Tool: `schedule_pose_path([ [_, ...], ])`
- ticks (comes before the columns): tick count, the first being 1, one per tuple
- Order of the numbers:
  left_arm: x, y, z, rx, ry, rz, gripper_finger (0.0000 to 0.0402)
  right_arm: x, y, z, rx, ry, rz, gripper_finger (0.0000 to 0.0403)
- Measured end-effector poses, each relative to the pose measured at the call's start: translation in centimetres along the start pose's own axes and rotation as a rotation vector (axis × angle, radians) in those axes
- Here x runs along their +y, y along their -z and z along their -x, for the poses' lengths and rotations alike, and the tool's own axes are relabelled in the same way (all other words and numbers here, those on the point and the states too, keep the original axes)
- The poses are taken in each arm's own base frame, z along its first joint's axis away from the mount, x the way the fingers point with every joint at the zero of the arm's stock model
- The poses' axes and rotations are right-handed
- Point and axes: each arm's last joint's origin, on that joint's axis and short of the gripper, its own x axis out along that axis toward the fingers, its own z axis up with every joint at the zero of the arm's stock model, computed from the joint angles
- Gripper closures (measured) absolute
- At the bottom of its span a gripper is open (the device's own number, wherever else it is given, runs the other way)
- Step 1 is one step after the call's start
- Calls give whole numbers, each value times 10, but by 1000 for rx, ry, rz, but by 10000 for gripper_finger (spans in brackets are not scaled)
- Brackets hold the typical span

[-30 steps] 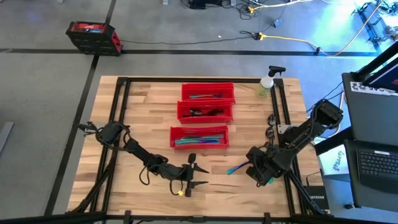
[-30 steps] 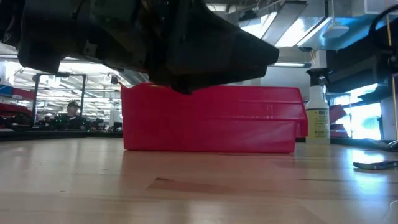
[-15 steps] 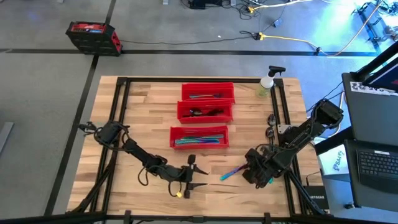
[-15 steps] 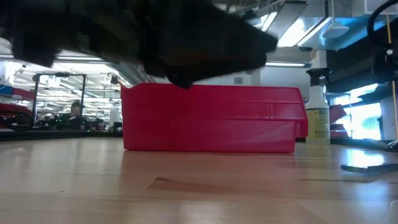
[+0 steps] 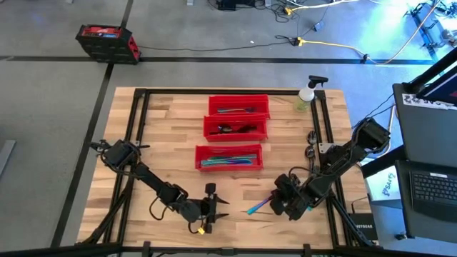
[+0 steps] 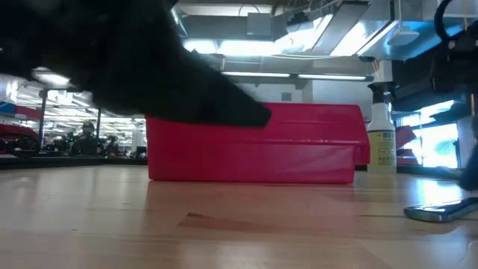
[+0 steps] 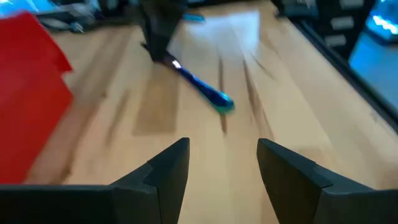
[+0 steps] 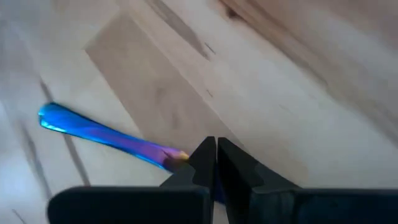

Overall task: Sort silverware
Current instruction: Put the purple table knife into the bottom red bin

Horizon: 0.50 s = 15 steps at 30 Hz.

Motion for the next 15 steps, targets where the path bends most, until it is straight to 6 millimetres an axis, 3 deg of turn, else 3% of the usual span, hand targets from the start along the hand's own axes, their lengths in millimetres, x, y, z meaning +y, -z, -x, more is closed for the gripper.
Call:
schedule_pose_path([
  [5,0,-9,0,-81,-12,103,226,10,-5,6,-21,2,173,403],
  [10,-3,-16,3,-147,7,229,226,-4,-6,9,85,122,187,403],
  [15,-13,-11,8,-92,103,232,226,-3,-5,11,144,93,258,403],
])
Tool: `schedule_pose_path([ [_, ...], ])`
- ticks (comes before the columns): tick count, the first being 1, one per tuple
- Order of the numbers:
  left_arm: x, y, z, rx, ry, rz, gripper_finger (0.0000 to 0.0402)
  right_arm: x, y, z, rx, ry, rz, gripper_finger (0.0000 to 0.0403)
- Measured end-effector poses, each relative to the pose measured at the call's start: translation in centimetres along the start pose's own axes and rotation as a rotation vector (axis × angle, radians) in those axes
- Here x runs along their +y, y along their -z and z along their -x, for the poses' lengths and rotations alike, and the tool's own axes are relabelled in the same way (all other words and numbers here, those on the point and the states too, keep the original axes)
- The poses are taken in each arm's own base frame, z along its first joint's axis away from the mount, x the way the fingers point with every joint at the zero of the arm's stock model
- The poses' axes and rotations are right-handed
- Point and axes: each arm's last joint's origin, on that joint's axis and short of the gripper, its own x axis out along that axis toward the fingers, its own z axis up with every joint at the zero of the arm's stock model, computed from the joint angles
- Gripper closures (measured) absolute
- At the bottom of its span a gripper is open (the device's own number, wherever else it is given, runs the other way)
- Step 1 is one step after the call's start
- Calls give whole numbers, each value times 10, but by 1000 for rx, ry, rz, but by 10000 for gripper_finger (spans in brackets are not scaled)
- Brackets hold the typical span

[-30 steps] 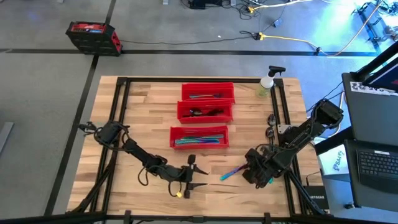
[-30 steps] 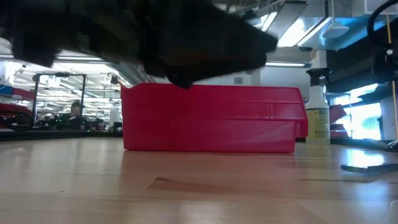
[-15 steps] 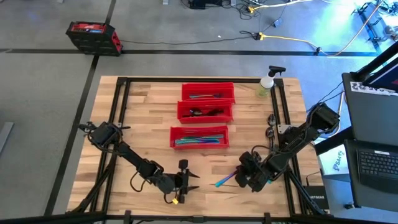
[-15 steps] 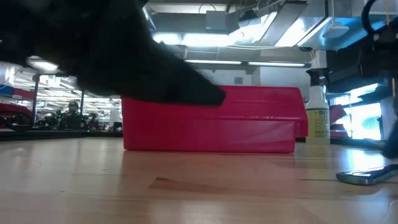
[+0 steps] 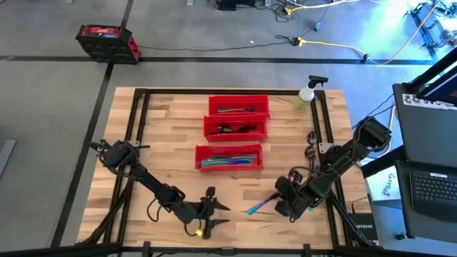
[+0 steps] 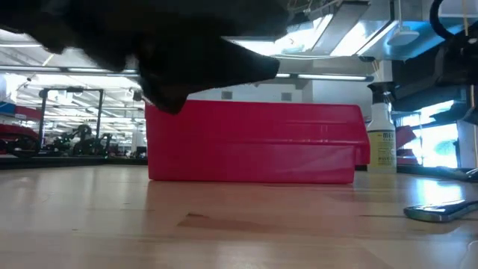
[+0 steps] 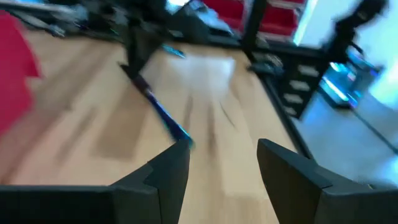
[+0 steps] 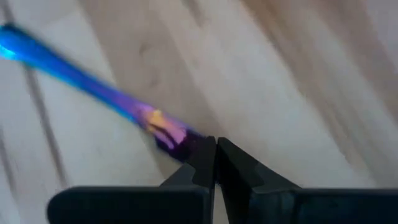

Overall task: Sort silverware
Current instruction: Put the purple table knife into the bottom red bin

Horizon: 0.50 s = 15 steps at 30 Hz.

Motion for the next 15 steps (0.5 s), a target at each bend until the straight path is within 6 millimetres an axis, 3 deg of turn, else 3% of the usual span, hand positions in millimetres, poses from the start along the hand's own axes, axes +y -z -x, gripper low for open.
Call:
schedule_pose_path([
  [4,-4,9,4,69,1,-4,226,4,3,2,6,-40,23,403],
  [15,1,11,2,85,-28,4,226,5,16,0,-32,-14,91,403],
])
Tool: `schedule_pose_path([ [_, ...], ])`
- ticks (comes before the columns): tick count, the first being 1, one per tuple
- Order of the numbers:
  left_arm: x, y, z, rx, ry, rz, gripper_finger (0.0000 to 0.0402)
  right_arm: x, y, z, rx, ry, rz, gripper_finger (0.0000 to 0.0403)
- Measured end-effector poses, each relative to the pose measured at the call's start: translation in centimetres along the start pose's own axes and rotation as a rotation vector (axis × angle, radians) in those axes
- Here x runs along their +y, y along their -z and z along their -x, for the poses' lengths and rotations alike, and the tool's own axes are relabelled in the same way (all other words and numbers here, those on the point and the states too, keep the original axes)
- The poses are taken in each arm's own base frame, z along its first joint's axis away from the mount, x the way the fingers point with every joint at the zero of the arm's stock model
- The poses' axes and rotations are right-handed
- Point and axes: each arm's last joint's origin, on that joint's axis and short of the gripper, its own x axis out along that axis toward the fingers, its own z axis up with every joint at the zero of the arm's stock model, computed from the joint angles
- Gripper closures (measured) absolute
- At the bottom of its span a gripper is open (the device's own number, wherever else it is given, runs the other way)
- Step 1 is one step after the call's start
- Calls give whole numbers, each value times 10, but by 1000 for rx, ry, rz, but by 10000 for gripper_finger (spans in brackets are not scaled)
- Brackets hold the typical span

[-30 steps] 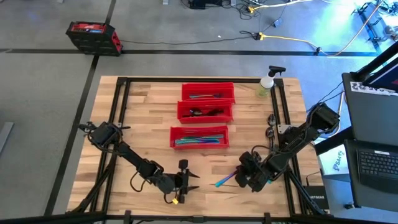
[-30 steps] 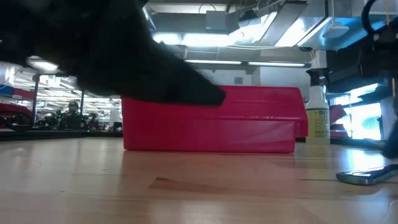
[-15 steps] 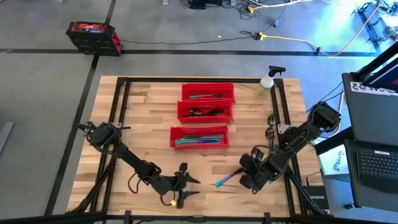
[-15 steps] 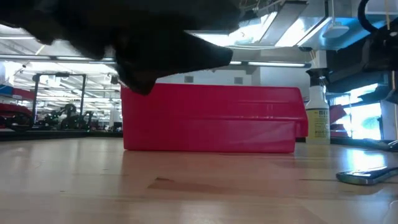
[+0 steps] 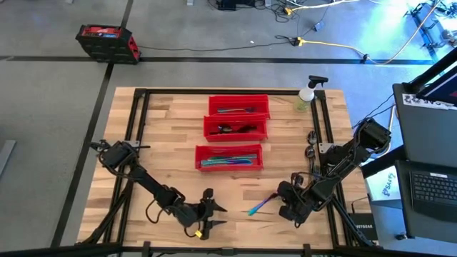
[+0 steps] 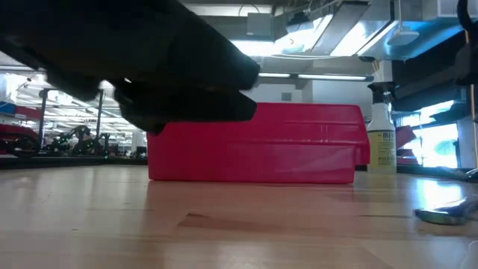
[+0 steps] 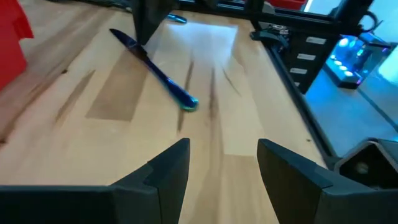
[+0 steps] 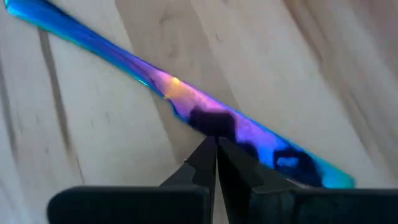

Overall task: Sort silverware
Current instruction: Put the purple table knife into the bottom red bin

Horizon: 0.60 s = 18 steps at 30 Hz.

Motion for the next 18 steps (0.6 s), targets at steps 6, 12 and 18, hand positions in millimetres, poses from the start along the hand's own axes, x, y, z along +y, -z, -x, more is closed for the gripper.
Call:
schedule_pose_path([
  [6,7,-3,-4,-3,-21,11,226,12,-3,1,36,-148,115,402],
  [12,10,-2,-6,14,-27,7,226,23,-8,4,33,-256,235,402],
  [18,10,-1,-6,21,-28,5,226,35,-20,-1,-16,-443,373,402],
])
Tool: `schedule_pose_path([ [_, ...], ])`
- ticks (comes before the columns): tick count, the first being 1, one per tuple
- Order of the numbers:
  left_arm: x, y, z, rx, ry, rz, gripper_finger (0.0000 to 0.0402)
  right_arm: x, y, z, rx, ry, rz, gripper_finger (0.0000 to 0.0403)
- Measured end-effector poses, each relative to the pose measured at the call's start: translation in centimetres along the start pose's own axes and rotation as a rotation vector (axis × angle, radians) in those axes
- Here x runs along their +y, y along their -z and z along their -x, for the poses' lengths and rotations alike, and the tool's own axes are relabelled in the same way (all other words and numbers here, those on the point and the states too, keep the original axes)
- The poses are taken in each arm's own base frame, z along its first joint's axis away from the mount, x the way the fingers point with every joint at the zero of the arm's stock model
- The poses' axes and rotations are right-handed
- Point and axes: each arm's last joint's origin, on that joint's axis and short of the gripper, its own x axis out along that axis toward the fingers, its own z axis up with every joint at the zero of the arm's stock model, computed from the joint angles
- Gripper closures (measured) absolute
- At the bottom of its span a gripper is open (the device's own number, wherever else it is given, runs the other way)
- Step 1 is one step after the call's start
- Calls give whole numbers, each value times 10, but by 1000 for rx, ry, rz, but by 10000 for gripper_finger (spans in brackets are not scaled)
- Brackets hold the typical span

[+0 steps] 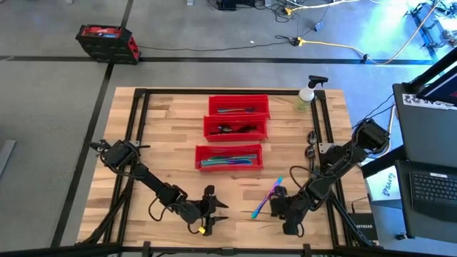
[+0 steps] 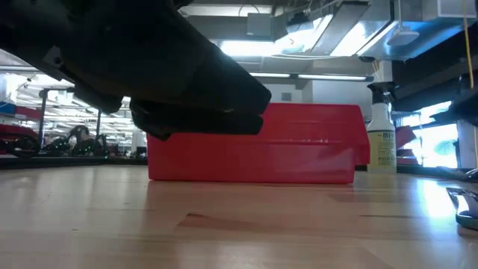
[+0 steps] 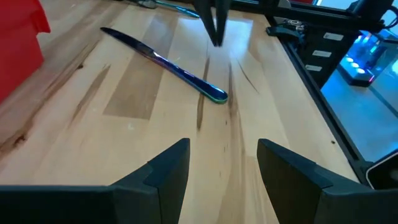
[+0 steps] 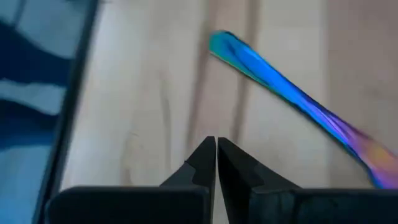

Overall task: Sort silverware
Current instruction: Put the purple table knife into the bottom red bin

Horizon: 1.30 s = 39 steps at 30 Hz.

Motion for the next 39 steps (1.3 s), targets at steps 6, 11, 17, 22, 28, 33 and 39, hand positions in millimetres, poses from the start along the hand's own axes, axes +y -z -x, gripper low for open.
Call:
schedule_pose_path([
  [6,2,2,0,22,-18,0,226,-12,-7,-27,35,-51,169,402],
  [11,3,4,0,37,-26,35,226,-19,-26,-43,32,-91,230,402],
  [17,3,4,0,39,-27,47,226,-28,-47,-56,13,-107,267,402],
  [22,3,6,0,52,-34,42,226,-36,-56,-60,-24,-102,258,402],
  [28,3,6,0,52,-33,38,226,-44,-61,-60,-56,-41,260,402],
  [33,3,6,0,52,-33,31,226,-47,-66,-60,-86,-38,261,402],
  [39,10,1,-5,31,-47,15,226,-27,-81,-53,-77,-148,294,402],
])
